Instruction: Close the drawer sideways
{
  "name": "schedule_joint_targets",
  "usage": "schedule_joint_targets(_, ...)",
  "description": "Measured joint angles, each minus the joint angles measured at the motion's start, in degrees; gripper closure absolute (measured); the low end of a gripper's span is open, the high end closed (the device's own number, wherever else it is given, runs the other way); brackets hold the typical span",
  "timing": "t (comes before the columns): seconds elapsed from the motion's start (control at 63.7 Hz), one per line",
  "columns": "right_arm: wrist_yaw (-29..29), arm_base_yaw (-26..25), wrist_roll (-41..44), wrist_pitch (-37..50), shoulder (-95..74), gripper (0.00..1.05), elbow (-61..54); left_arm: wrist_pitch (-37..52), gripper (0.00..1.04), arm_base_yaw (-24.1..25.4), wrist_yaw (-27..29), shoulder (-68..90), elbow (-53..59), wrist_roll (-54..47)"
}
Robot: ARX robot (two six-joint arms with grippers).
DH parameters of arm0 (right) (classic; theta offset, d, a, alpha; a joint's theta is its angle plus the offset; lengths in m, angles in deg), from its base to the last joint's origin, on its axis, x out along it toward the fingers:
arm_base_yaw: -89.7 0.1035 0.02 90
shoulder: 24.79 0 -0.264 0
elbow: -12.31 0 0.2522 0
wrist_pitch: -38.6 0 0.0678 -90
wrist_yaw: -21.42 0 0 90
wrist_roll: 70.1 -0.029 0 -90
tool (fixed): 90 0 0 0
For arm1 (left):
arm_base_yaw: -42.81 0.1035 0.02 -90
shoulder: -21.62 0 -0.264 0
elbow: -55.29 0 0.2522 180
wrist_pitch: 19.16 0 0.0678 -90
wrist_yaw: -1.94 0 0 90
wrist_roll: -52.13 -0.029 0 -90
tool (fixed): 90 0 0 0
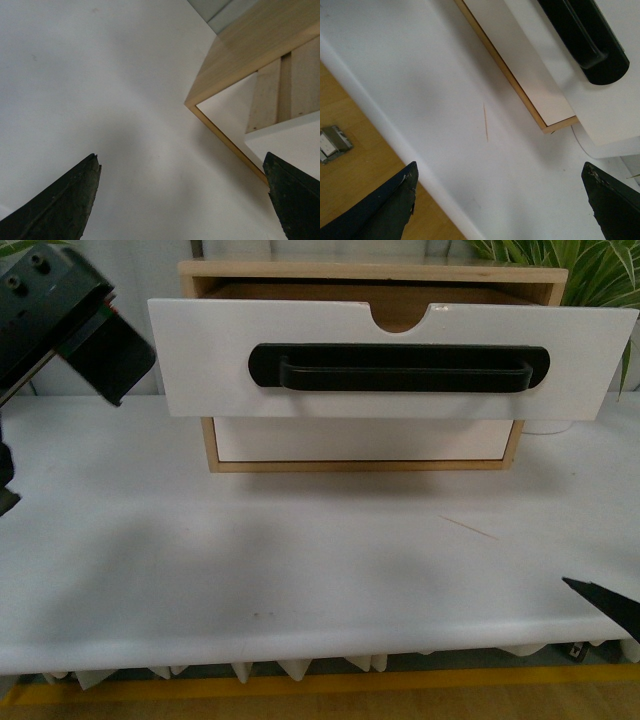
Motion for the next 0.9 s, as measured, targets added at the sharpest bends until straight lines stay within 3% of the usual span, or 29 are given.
schedule_joint_targets(0.895,-2.05,0.55,3.61,4.72,-15.67,0.09,12.52,3.23,0.06,-2.91,-5.92,9.40,-11.43,-3.54)
